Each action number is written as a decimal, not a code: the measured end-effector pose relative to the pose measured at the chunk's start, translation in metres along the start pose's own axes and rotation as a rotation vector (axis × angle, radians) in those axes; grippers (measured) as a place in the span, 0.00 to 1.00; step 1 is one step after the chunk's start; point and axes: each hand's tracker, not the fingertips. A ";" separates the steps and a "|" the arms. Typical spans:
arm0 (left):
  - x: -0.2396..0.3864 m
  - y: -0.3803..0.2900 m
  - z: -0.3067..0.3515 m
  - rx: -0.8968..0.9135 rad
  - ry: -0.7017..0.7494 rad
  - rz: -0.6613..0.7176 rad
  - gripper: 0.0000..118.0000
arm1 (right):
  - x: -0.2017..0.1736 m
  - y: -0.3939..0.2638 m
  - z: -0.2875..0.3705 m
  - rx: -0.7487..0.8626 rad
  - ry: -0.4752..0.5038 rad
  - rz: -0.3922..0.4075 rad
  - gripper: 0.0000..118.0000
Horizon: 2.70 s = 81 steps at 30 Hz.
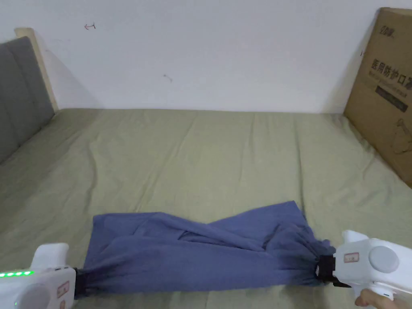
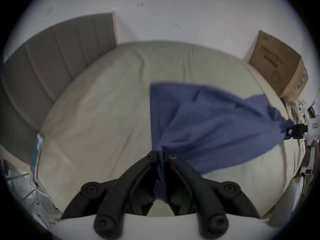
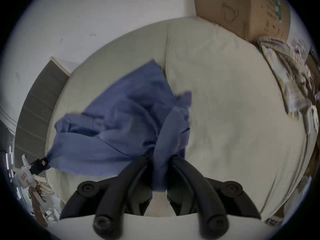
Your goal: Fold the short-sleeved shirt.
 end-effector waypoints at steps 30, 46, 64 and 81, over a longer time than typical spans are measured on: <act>0.008 -0.082 0.099 0.023 -0.144 0.050 0.00 | -0.028 -0.118 0.086 0.124 0.040 0.125 0.01; -0.003 -0.056 0.070 0.017 -0.092 0.044 0.87 | -0.048 -0.123 0.069 0.078 0.028 0.170 0.01; 0.013 -0.035 0.009 -0.060 -0.100 0.042 0.04 | -0.054 -0.105 0.052 0.024 0.036 0.174 0.01; 0.019 -0.015 0.029 -0.064 -0.106 0.064 0.04 | -0.075 0.148 -0.028 0.096 0.009 0.220 0.68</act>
